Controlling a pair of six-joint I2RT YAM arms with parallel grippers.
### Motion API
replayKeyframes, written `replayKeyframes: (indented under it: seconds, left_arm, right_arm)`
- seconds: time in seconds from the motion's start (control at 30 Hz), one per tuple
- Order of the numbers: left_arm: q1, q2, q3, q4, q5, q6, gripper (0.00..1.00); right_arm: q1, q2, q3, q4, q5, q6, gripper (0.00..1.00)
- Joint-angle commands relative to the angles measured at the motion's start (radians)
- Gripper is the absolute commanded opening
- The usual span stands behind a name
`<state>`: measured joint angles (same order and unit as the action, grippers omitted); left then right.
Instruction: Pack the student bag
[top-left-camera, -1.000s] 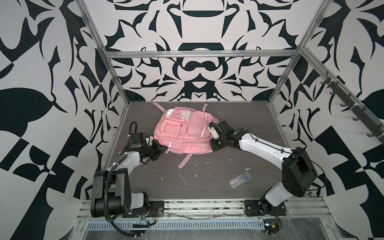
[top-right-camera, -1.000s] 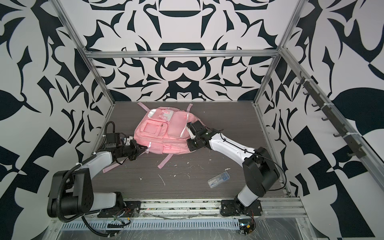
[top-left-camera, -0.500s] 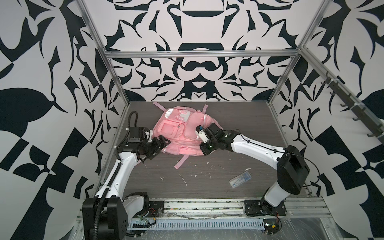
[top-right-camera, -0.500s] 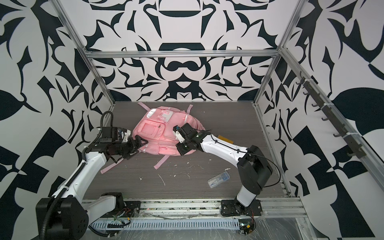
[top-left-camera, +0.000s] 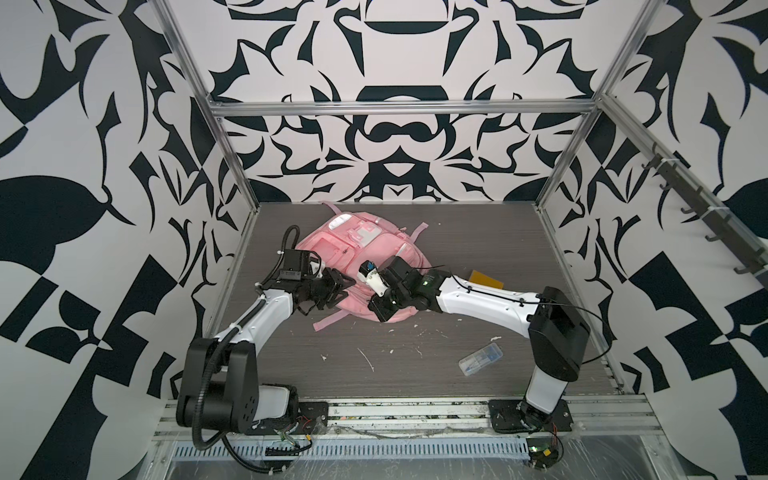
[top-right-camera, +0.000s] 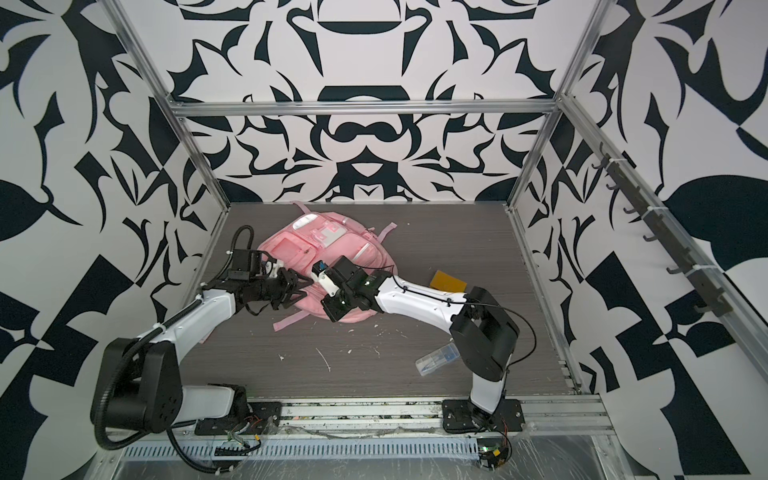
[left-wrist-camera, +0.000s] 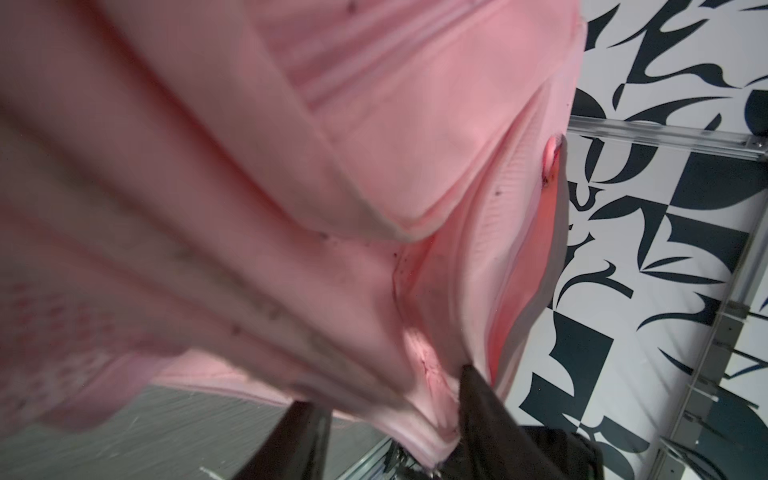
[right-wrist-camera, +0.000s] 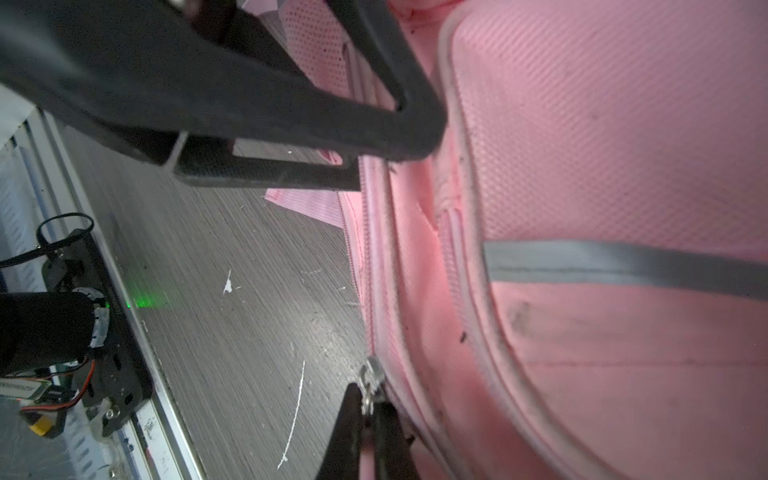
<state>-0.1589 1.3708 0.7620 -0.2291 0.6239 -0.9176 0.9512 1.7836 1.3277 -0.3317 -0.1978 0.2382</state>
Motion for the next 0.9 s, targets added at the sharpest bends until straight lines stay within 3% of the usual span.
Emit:
replayKeyframes:
  seconds: [0.0, 0.2, 0.4, 0.63, 0.73, 0.87]
  left_arm:
    - [-0.034, 0.038, 0.021, 0.08, 0.003, -0.036, 0.38]
    - [-0.024, 0.029, 0.022, 0.025, -0.03, 0.007, 0.0]
    - [0.092, -0.019, 0.009, -0.012, -0.035, 0.057, 0.0]
    - [0.196, -0.016, 0.011, -0.043, -0.005, 0.127, 0.0]
    - [0.206, -0.011, 0.03, -0.079, -0.027, 0.178, 0.0]
    - [0.251, 0.012, 0.046, -0.11, -0.061, 0.241, 0.0]
  right_arm:
    - [0.016, -0.034, 0.01, 0.129, -0.043, 0.049, 0.0]
    - [0.017, -0.039, 0.026, 0.086, 0.014, 0.049, 0.0]
    - [-0.02, -0.152, -0.089, 0.001, 0.127, 0.038, 0.0]
    - [-0.16, -0.325, -0.277, -0.028, 0.127, 0.036, 0.0]
    - [-0.238, -0.35, -0.3, -0.033, 0.111, 0.015, 0.0]
    - [-0.259, -0.337, -0.28, -0.026, 0.104, -0.048, 0.0]
